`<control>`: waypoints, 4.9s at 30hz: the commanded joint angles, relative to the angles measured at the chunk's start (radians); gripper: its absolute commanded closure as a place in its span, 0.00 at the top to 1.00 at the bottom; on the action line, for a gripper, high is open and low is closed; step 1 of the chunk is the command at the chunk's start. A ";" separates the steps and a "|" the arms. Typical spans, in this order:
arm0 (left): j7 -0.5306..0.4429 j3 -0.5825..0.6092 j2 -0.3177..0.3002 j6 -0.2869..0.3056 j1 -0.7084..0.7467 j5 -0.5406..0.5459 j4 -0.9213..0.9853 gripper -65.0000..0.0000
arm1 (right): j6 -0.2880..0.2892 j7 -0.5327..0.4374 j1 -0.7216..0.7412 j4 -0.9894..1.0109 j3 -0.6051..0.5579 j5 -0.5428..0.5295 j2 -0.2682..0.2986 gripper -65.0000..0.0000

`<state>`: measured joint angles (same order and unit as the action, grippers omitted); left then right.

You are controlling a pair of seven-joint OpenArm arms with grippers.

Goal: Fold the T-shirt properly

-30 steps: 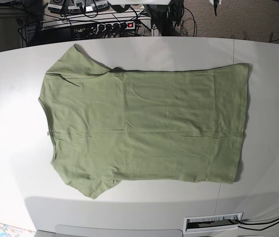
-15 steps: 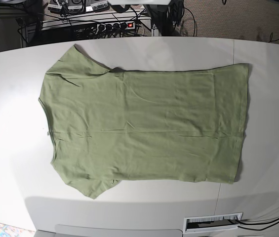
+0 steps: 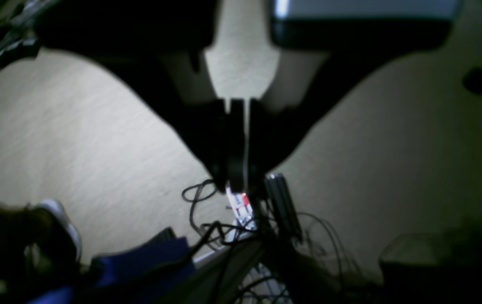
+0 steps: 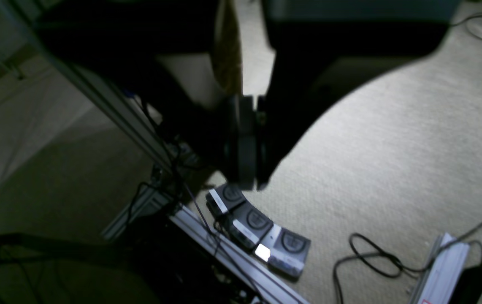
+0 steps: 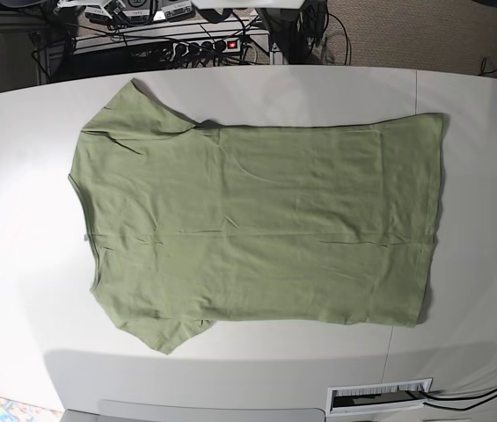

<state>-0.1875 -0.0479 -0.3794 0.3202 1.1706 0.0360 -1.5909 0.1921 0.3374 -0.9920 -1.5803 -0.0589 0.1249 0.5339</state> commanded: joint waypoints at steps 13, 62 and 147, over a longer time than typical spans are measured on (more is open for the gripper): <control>-0.015 -0.166 -0.022 0.077 0.113 -0.067 -0.315 0.00 | -0.002 0.057 -0.153 -0.355 0.180 0.053 0.015 0.00; 0.194 0.079 -0.285 -0.391 -0.362 -0.766 -0.367 0.00 | 0.000 0.265 -0.019 -0.659 0.198 0.300 0.035 0.05; 0.441 0.379 -0.536 -0.248 -0.635 -0.723 -0.130 0.34 | -0.002 0.328 -0.019 -0.703 0.198 0.363 0.034 0.06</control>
<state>0.2508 0.3241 -0.9012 -0.0101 0.5148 -0.7139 -1.7271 0.2043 0.6731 -1.0031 -2.2631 0.1326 0.4740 0.5594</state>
